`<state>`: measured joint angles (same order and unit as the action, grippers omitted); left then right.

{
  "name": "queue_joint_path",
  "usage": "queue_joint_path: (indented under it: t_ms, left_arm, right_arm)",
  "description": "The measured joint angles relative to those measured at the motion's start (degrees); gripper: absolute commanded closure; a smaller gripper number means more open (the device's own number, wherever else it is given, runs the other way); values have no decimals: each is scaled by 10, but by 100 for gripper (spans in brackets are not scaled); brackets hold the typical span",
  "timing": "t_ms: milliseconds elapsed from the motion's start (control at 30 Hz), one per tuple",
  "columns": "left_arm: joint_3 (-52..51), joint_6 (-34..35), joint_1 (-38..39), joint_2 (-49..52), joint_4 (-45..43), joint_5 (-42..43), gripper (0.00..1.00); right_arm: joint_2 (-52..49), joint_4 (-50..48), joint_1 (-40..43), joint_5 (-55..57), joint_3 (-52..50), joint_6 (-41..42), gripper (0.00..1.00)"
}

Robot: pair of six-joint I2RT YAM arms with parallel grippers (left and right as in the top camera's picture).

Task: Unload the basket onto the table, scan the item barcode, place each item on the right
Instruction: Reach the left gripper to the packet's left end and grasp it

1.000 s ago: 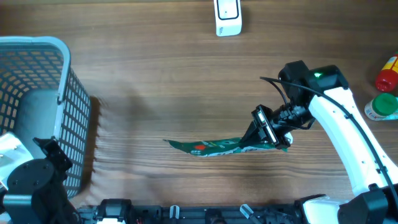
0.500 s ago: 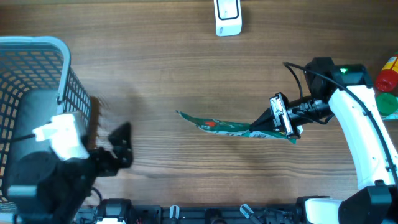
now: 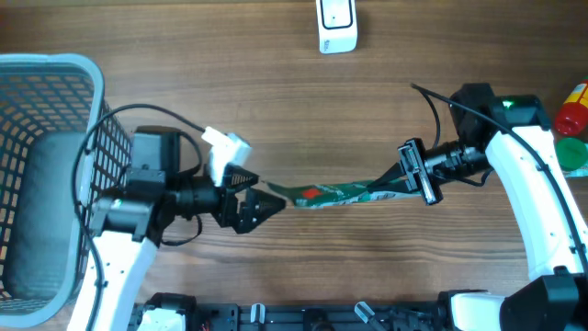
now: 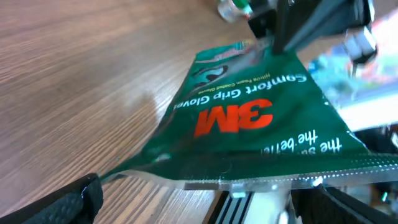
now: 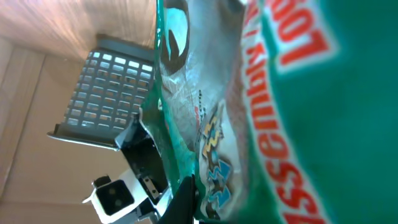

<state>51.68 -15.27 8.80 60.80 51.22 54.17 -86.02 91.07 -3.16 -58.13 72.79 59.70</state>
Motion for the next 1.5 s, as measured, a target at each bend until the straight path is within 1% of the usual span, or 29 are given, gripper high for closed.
queue_joint_path:
  t_ms: [100, 300, 400, 467, 533, 633, 867, 1000, 1067, 1133, 1167, 1200, 1233, 1267, 1300, 1333, 1400, 1500]
  left_arm:
    - [0, -42, 63, 4, -2, -48, 0]
    - [0, -55, 156, 4, -22, -143, 0]
    - [0, -54, 206, 4, -13, -169, 0]
    - [0, -54, 224, -4, -11, -184, 0]
    - [0, -54, 230, -28, -23, -194, 0]
    - [0, -54, 230, -34, -49, -199, 0]
    - [0, -54, 230, -34, -72, -251, 0]
    - [0, -54, 230, -2, -119, -304, 0]
    - [0, -54, 230, 30, -170, -347, 0]
    - [0, -54, 230, 48, -181, -355, 0]
    - [0, -54, 230, 56, -176, -358, 0]
    - [0, -54, 230, 62, -173, -359, 0]
    - [0, -52, 230, 68, -166, -360, 0]
    - [0, -49, 230, 70, -165, -363, 0]
    - [0, -42, 230, 70, -166, -367, 0]
    - [0, -32, 230, 70, -165, -375, 0]
    - [0, 3, 230, 70, -164, -389, 0]
    - [0, 82, 230, 77, -159, -415, 0]
  right_arm:
    - [0, 9, 0, -2, 0, -7, 96]
    - [0, 9, 1, -10, 0, -13, 96]
    - [0, 10, 50, -14, 0, -13, 96]
    - [0, 10, 106, -5, 0, -13, 96]
    - [0, 10, 115, -1, 0, -16, 96]
    - [0, 10, 102, -1, 0, -22, 95]
    - [0, 11, 80, -41, 0, -104, 96]
    - [0, 11, 70, -51, 0, -135, 96]
    - [0, 11, 69, -53, 0, -140, 96]
    - [0, 11, 69, -53, 0, -144, 96]
    - [0, 11, 69, -54, 0, -144, 93]
    - [0, 7, 69, -51, 0, -144, 82]
    - [0, -24, 69, -31, 0, -147, 54]
    - [0, -100, 69, 18, 1, -157, 44]
    - [-1, -160, 68, 97, 1, -172, 43]
    - [-1, -175, 68, 151, 2, -183, 43]
    - [-1, -176, 68, 260, 2, -198, 43]
    - [-1, -160, 59, 347, 2, -244, 44]
